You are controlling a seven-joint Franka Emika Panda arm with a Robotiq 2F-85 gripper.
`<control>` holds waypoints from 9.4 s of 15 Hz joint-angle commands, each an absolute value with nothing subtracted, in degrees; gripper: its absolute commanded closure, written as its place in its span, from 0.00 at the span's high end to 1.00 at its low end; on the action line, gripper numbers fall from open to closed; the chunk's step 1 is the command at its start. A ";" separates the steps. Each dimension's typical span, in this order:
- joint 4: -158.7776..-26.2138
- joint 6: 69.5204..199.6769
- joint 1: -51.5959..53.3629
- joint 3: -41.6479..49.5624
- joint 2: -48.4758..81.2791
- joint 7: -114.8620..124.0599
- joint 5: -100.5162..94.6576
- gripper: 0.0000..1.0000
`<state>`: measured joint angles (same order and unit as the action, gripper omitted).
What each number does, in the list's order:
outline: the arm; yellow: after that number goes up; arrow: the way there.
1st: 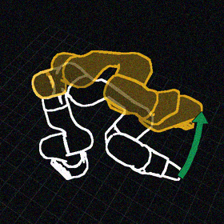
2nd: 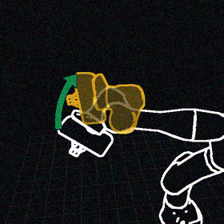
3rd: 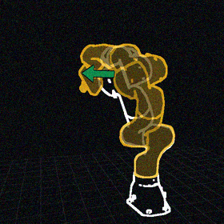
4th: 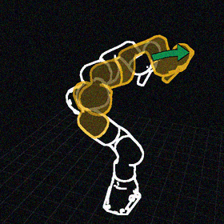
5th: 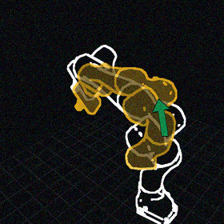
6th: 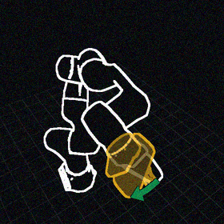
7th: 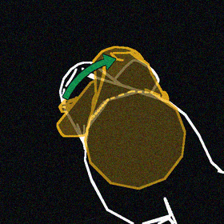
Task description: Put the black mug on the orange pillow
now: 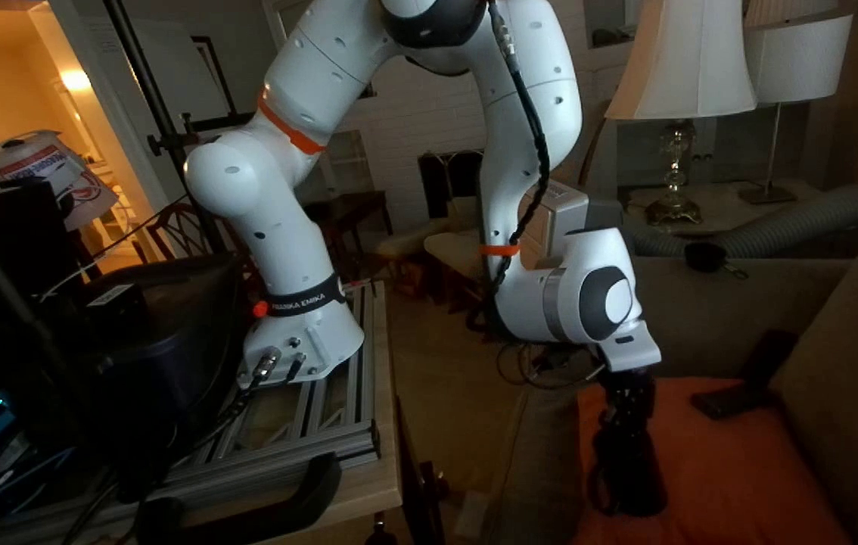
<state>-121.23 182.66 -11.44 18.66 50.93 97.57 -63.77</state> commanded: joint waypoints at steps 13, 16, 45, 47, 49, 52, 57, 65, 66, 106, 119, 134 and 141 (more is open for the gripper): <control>-113.07 167.77 -13.88 8.54 43.48 84.27 -26.60 0.02; -112.14 170.39 -11.64 9.32 46.26 77.76 -17.32 0.02; -111.21 167.53 0.16 5.18 49.41 63.76 19.36 0.02; -110.40 167.16 0.75 6.26 50.98 62.82 18.30 0.02; -109.05 167.35 1.67 7.31 52.79 61.74 17.52 0.02; -106.47 166.70 2.25 7.93 55.52 60.28 17.54 0.02; -103.00 165.93 3.60 10.48 59.77 60.08 17.35 0.02; -100.31 166.55 3.18 12.25 60.90 59.99 17.93 0.02; -100.01 166.81 2.24 11.09 61.12 59.55 18.33 0.02; -80.02 159.79 -6.33 -8.04 60.77 25.92 20.93 1.00; -60.75 173.25 -2.68 -11.38 77.25 22.12 22.69 1.00; -48.43 174.62 0.79 -7.84 85.85 27.96 22.82 0.00; -50.24 172.91 1.66 -6.16 83.25 31.86 22.34 0.40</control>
